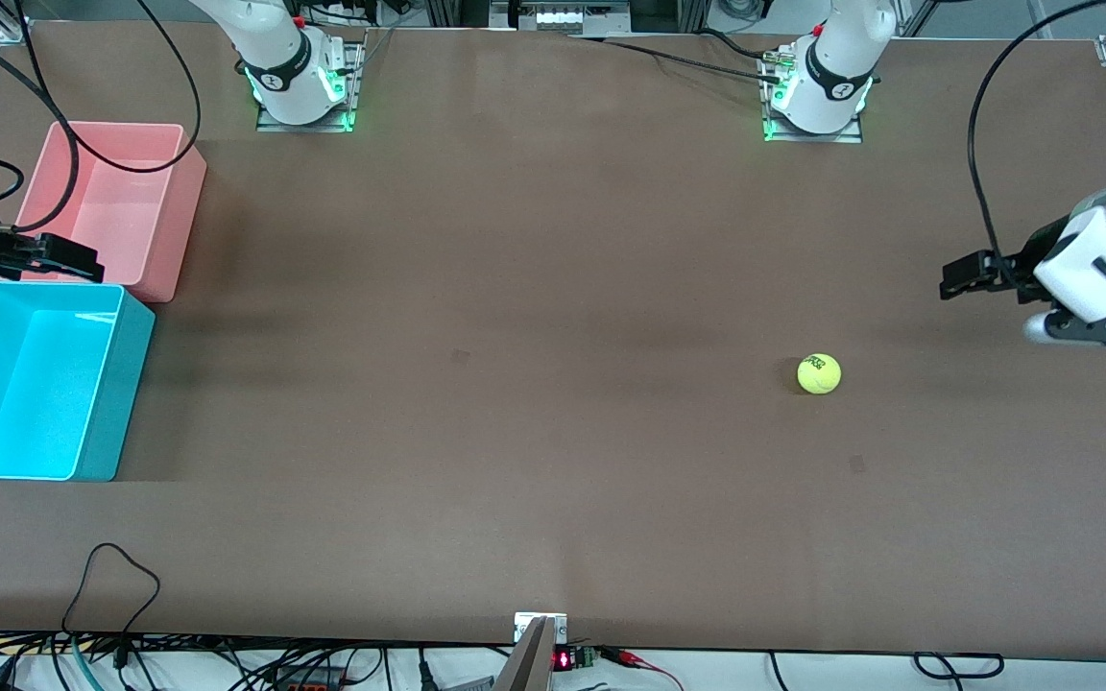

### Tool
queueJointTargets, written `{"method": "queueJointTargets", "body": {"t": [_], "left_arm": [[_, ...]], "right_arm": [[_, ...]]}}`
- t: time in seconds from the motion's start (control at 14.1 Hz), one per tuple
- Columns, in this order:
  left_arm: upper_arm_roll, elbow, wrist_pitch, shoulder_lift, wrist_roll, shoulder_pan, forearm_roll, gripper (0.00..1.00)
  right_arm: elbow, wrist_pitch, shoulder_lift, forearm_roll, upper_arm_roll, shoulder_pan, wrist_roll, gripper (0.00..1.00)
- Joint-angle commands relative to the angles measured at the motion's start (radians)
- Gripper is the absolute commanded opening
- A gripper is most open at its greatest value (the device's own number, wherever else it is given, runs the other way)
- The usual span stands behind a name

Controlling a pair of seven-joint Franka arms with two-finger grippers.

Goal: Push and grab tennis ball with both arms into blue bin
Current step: 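Lower the left gripper toward the tennis ball beside it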

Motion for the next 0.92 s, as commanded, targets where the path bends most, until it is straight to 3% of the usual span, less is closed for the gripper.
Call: {"method": "queueJointTargets", "body": {"t": [0.0, 0.14, 0.21, 0.35, 0.42, 0.57, 0.85], "left_arm": [[-0.001, 0.032, -0.002, 0.059, 0.011, 0.004, -0.010, 1.00], [-0.001, 0.029, 0.004, 0.093, 0.056, 0.009, -0.010, 1.00], [0.000, 0.025, 0.018, 0.120, 0.152, 0.012, -0.010, 0.91], [0.005, 0.015, 0.047, 0.168, 0.234, 0.019, -0.010, 0.42], [0.005, 0.013, 0.044, 0.183, 0.241, 0.021, -0.010, 0.22], [0.005, -0.001, 0.032, 0.194, 0.292, 0.010, 0.006, 0.00], [-0.001, -0.025, 0.044, 0.261, 0.512, -0.001, 0.074, 0.00]], "right_arm": [[0.012, -0.001, 0.006, 0.014, 0.001, -0.001, -0.007, 1.00], [0.012, -0.001, 0.006, 0.014, 0.001, -0.001, -0.005, 1.00], [0.012, -0.001, 0.009, 0.014, 0.001, -0.001, -0.007, 1.00], [0.012, -0.004, 0.010, 0.014, 0.001, -0.001, -0.010, 1.00], [0.012, -0.008, 0.014, 0.014, 0.001, -0.001, -0.010, 1.00], [0.011, -0.015, 0.027, 0.014, 0.001, -0.001, -0.013, 1.00], [0.011, -0.013, 0.069, 0.014, 0.001, 0.001, -0.013, 1.00]]}}
